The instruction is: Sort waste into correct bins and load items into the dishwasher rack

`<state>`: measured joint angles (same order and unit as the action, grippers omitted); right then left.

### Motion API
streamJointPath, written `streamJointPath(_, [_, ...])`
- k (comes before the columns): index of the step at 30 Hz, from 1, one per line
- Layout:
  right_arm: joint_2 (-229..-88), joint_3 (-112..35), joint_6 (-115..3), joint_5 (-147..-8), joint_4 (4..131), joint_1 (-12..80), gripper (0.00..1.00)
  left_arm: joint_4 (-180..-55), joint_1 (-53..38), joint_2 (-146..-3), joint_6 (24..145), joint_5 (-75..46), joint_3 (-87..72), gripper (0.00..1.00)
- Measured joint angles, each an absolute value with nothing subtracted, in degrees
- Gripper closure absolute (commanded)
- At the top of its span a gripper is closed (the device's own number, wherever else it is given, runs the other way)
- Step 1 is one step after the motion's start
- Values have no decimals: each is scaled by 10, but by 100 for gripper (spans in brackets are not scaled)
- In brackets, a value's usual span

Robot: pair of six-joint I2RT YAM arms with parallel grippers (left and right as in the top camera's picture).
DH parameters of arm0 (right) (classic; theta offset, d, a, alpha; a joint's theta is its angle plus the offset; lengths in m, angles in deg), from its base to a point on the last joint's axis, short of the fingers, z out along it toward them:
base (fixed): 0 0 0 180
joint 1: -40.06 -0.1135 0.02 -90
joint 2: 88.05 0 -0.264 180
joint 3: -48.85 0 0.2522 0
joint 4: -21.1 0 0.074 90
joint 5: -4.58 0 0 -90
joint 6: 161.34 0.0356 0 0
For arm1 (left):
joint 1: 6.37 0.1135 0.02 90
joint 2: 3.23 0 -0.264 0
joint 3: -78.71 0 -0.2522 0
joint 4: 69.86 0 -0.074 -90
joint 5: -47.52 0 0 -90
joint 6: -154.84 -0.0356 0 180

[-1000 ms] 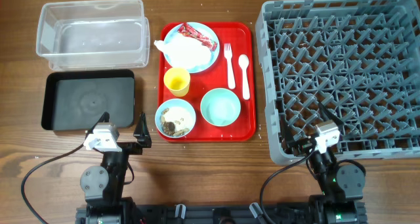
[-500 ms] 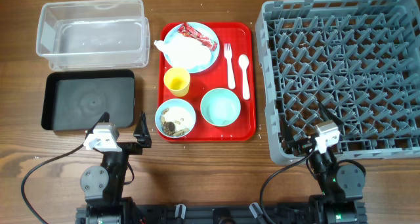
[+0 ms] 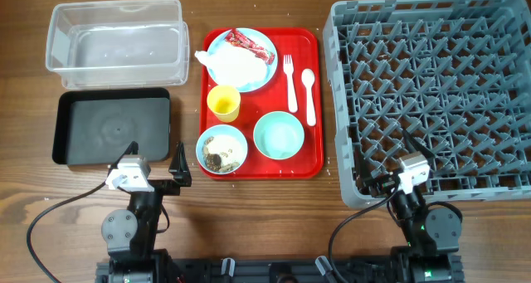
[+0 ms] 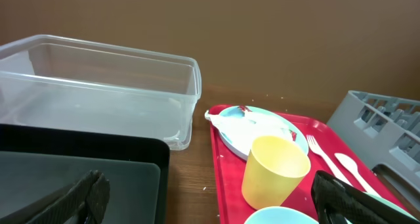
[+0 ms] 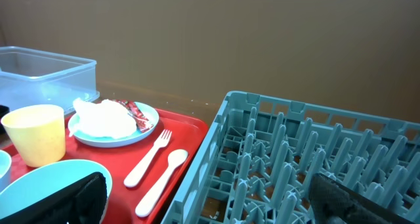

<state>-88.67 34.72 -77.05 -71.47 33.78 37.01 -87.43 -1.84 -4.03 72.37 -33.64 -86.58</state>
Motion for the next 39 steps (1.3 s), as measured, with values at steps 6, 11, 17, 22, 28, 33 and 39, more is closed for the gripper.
streamJointPath(6, [-887, 347, -771, -715, 338, 370, 0, -791, -18, -40, 757, -308, -869, 0])
streamJointPath(11, [-887, 347, -771, -715, 339, 370, 0, -795, -18, -135, 768, -302, -784, 0])
streamJointPath(17, [-887, 347, -770, -715, 339, 370, 0, -881, -18, -404, 772, -260, -551, 0])
streamJointPath(22, [-887, 347, -771, -715, 339, 370, 0, -1042, -51, -658, 770, -241, -296, 0])
streamJointPath(28, [-887, 347, -771, -715, 340, 370, 0, -1344, -134, -937, 708, -273, 51, 0])
streamJointPath(33, [-887, 347, -771, -715, 340, 370, 0, -1361, -188, -1081, 696, -304, 180, 0])
streamJointPath(39, [-887, 347, -771, -715, 339, 370, 0, -1316, -214, -1152, 699, -320, 182, 0])
